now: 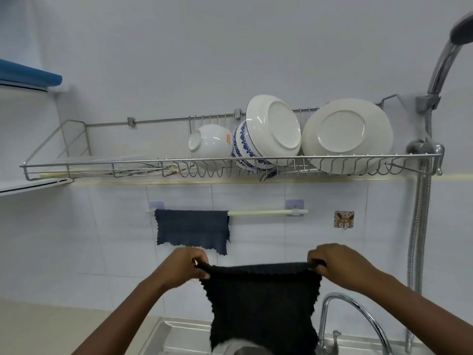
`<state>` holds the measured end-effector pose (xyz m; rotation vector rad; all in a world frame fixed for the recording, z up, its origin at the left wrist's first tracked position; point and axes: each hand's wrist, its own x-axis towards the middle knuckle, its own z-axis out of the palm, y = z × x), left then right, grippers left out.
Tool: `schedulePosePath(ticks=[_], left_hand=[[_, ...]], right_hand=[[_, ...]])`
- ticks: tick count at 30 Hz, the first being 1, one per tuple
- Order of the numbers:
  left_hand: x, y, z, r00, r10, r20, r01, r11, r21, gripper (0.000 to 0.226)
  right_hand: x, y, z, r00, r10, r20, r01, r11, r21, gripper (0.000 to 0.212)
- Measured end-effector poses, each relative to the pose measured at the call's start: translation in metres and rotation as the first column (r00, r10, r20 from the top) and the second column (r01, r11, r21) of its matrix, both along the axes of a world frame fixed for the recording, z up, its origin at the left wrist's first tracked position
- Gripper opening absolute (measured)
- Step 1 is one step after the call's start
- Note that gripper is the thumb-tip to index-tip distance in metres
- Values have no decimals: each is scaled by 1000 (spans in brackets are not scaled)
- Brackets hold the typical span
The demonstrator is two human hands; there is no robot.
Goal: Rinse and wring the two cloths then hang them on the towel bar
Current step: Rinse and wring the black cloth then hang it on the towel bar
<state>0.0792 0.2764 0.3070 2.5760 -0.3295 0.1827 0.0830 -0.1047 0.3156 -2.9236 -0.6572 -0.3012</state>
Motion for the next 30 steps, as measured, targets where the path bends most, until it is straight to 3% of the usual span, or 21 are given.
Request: schedulePosePath(ticks=[3,6,8,10,13,15,16,17,18,19,21,23,26,28,30], left_hand=[[25,5,28,993,28,111,-39,995,96,18],[57,6,56,994,58,94,-72,987,146,7],[79,5,72,995,92,49,-93,995,21,3],[101,2,87,989,148,-17,-148,961,-235,5],[130,-2,100,977,114,-180,-204,740,-641,14],[147,-7,100,976,32,-214,-201,506,-839,22],[154,-10,97,980,12,-198,-184,427,-886,26],[161,-12,91,984,-1,-177,-161,404,-900,30],[166,-14,82,988,-12,-154,-132,446,-885,31],[169,-15,71,992,-14,-126,-97,555,-826,31],[173,-14,48,999,-14,-39,-11,826,-564,32],[182,-13,31,998,-20,57,34,966,-258,30],[193,-14,27,978,119,173,-142,982,125,21],[202,-14,32,946,257,199,-285,950,128,24],[211,-10,37,925,360,118,-365,931,22,31]], right_hand=[[22,10,27,989,-64,135,54,996,72,14],[54,20,55,973,-131,188,101,982,159,16],[78,27,70,981,-153,116,107,937,333,19],[105,33,85,983,-177,43,128,837,531,21],[140,45,99,965,-200,-172,260,610,749,12],[160,52,99,967,-219,-132,248,672,698,9],[167,55,95,972,-216,-91,219,701,679,15],[173,58,88,982,-175,-69,177,729,662,18],[177,60,79,990,-129,-54,133,753,645,18],[179,60,70,994,-100,-45,106,783,613,17],[185,61,51,999,-53,-9,50,858,512,16],[190,61,38,998,24,59,-41,951,307,14],[196,62,24,976,66,207,-77,996,47,20],[200,63,20,935,-4,355,24,998,-51,28],[203,65,22,902,-129,411,146,989,-10,35]])
